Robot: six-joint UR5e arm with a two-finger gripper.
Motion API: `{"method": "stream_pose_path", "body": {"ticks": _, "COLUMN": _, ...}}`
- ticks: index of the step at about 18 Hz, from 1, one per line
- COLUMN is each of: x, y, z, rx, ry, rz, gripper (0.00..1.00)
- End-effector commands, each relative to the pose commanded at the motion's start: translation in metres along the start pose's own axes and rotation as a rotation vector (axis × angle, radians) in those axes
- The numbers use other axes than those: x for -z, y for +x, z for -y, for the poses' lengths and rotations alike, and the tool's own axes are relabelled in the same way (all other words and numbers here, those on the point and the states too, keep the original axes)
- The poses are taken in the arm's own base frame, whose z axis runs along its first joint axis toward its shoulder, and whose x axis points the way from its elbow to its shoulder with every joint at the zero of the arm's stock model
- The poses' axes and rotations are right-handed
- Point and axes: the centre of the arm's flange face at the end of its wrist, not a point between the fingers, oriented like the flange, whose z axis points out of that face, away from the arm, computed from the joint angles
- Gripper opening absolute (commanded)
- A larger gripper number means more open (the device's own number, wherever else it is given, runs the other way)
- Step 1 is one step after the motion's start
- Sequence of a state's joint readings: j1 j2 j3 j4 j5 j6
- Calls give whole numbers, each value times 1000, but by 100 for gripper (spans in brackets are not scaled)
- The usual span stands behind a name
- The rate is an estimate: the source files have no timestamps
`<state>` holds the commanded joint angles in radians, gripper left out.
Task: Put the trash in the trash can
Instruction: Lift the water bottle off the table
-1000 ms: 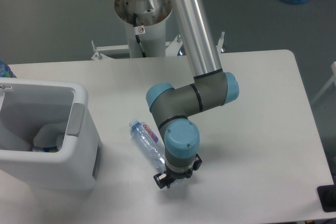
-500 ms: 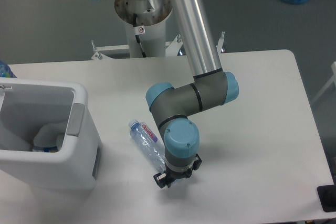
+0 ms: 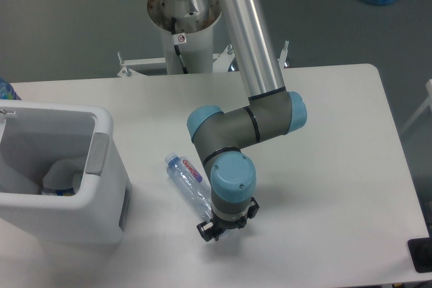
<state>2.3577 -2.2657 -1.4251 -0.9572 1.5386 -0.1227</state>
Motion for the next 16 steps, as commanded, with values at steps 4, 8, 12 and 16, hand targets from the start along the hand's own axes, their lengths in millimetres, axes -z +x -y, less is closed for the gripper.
{"method": "stream_pose_path", "body": {"ticks": 4, "x": 42, "y": 2, "z": 2, "rx": -11, "ry": 62, "rz": -7, "gripper": 58}}
{"method": "stream_pose_path", "body": {"ticks": 8, "x": 117, "y": 0, "z": 8, "rx": -28, "ry": 190, "rz": -12, "gripper": 58}}
{"method": "stream_pose_path", "body": {"ticks": 12, "x": 187, "y": -3, "z": 18, "rx": -78, "ry": 337, "rz": -15, "gripper": 58}}
{"method": "stream_pose_path", "body": {"ticks": 16, "x": 267, "y": -1, "z": 12, "rx": -96, "ry": 503, "rz": -28, "gripper": 58}}
